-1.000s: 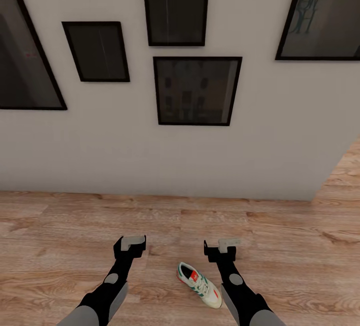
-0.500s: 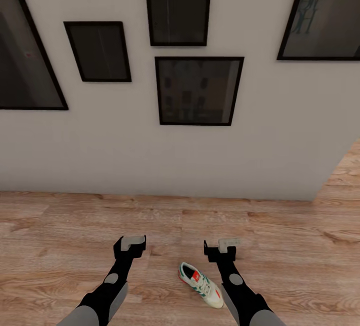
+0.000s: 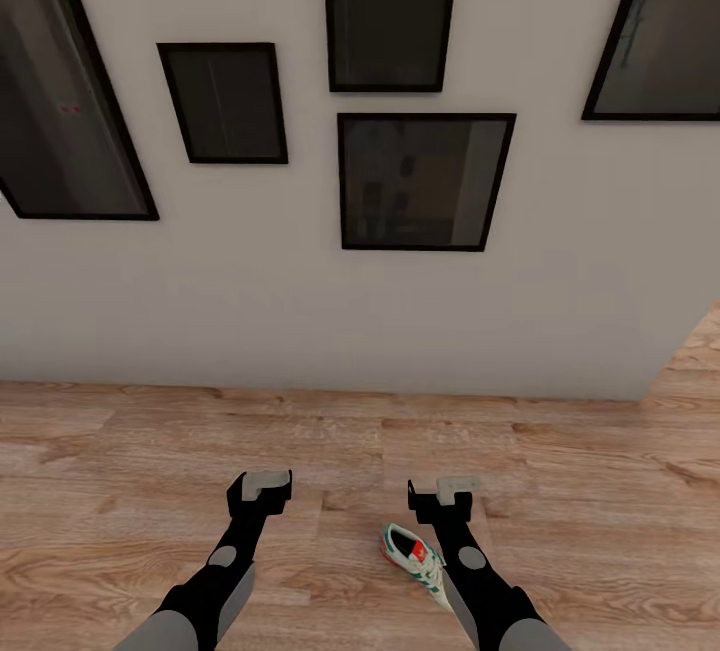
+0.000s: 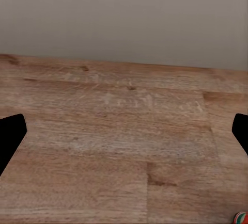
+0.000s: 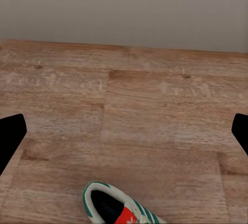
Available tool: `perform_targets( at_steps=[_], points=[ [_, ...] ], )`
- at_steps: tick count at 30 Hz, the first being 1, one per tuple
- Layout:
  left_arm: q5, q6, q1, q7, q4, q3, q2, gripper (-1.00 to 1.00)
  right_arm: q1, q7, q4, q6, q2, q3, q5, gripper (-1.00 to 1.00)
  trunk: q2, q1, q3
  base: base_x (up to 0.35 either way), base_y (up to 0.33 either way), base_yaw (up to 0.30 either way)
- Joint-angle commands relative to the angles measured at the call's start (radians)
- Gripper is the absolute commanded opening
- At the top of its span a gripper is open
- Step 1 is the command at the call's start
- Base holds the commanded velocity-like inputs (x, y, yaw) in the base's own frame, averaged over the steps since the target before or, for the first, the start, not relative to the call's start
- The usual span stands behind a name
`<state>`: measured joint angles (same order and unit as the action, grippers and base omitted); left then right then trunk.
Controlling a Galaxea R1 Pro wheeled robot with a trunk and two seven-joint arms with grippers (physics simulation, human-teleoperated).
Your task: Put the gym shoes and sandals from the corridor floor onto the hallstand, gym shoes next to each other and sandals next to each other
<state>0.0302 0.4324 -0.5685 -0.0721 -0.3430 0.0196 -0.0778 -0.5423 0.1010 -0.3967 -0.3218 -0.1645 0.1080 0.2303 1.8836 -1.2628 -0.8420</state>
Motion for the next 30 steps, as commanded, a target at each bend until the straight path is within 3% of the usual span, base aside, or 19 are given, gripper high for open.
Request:
perform_targets(
  at_steps=[1, 18, 30],
  points=[
    [0.003, 0.003, -0.001, -0.003, 0.001, 0.002, 0.0, 1.0, -0.001, 0.002, 0.001, -0.003, -0.001, 0.007, 0.011, 1.0, 0.0, 0.0, -0.001, 0.0, 0.092, 0.0],
    [0.003, 0.003, -0.001, -0.003, 0.001, 0.002, 0.0, 1.0, -0.001, 0.002, 0.001, -0.003, -0.001, 0.007, 0.011, 1.0, 0.0, 0.0, -0.001, 0.0, 0.031, 0.0],
    [0.003, 0.003, -0.001, -0.003, 0.001, 0.002, 0.0, 1.0, -0.001, 0.002, 0.001, -0.003, -0.001, 0.007, 0.011, 1.0, 0.0, 0.0, -0.001, 0.0, 0.177, 0.0]
  ],
)
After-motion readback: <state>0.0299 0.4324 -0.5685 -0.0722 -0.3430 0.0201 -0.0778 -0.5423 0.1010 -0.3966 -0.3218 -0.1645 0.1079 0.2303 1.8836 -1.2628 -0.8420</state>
